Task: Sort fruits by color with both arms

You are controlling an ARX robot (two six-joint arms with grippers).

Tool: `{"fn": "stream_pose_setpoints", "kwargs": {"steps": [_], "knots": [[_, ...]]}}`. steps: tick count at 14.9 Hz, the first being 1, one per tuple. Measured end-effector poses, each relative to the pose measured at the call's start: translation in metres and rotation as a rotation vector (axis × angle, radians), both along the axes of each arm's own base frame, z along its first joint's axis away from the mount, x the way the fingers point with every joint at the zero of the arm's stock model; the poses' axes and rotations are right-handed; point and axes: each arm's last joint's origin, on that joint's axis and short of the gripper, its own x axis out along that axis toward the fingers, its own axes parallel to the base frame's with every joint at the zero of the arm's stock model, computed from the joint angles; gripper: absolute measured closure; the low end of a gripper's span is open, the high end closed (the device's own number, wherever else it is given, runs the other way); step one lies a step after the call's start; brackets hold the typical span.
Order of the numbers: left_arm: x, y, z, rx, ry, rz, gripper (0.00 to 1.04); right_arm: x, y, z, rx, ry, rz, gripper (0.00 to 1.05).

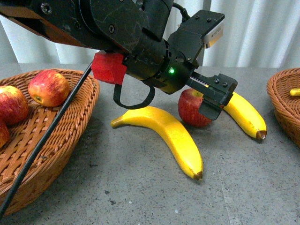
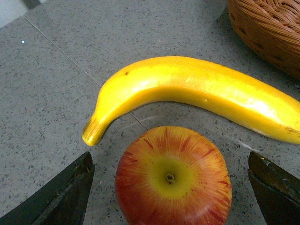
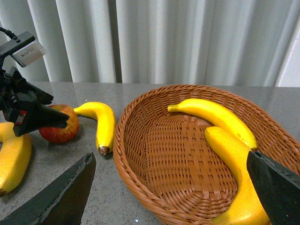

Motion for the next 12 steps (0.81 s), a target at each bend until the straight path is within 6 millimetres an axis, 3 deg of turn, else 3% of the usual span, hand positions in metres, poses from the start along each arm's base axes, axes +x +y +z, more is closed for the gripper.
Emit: {"fn": "stream_pose_setpoints", "kwargs": {"steps": [6,8,9,12], "knots": [[0.007,-0.004,-0.017,0.011,0.021,-0.002,0.08,0.000,0.000,0.000,0.000,0.000,0.000,0.07],[0.009,-0.001,-0.016,0.010,0.017,0.010,0.29,0.000,0.000,0.000,0.000,0.000,0.000,0.07],[0.009,0.000,-0.016,0.008,0.017,0.010,0.34,0.000,0.000,0.000,0.000,0.000,0.000,0.07],[0.009,0.001,-0.012,0.006,0.006,0.033,0.37,0.000,0.000,0.000,0.000,0.000,0.000,0.07]]}}
